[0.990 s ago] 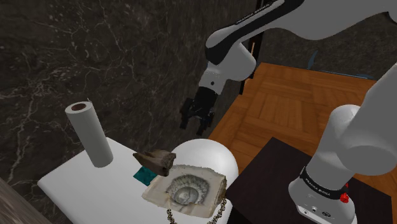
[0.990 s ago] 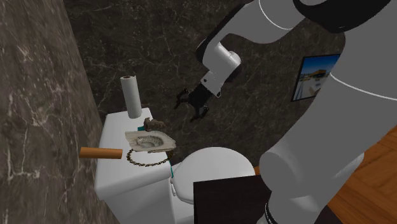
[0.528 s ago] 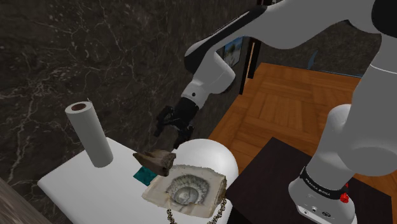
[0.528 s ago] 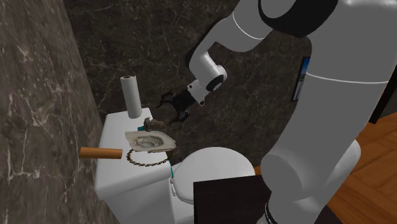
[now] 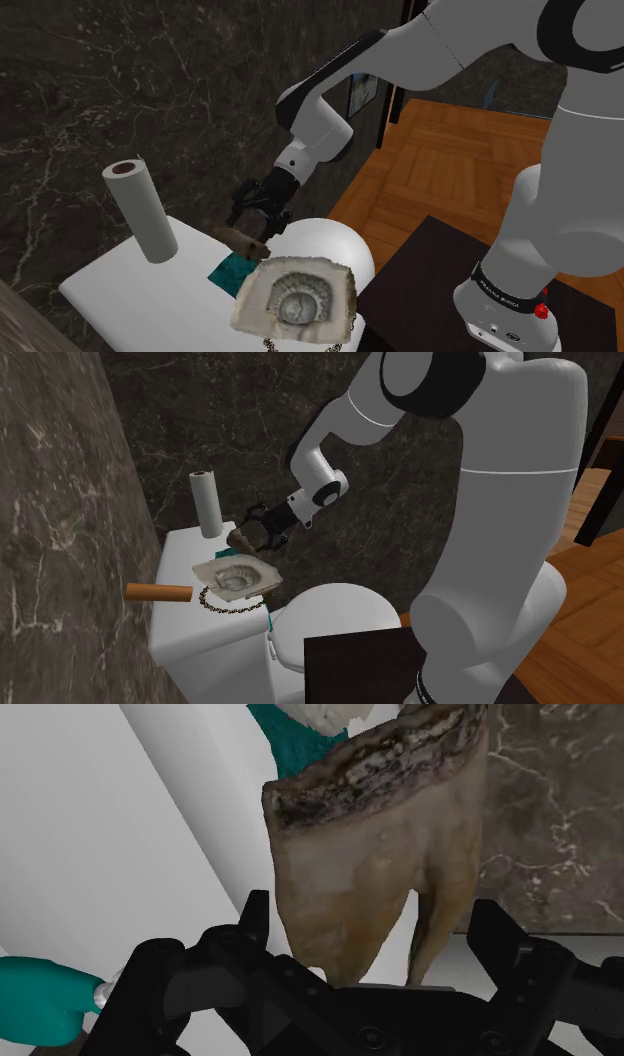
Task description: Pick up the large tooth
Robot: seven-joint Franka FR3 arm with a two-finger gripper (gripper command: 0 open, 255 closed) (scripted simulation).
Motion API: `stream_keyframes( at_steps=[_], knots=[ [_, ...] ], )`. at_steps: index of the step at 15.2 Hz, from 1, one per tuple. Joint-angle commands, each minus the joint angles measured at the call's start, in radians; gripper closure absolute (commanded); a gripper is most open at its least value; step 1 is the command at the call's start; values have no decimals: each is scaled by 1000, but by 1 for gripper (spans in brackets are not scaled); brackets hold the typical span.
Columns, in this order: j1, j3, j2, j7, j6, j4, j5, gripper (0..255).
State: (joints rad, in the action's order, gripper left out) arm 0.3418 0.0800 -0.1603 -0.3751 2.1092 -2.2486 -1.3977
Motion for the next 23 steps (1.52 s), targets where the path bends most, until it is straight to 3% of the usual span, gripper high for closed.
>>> stream_keyframes(
  at_steps=[1,3,4,13,23],
  knots=[
    [0,1,-23,-25,5,1,-12,0],
    [0,1,-29,-31,6,1,-15,0],
    [0,1,-29,-30,5,2,-14,255],
    [0,1,-29,-31,6,2,-15,255],
    [0,-4,72,84,-22,5,41,255]
  ],
)
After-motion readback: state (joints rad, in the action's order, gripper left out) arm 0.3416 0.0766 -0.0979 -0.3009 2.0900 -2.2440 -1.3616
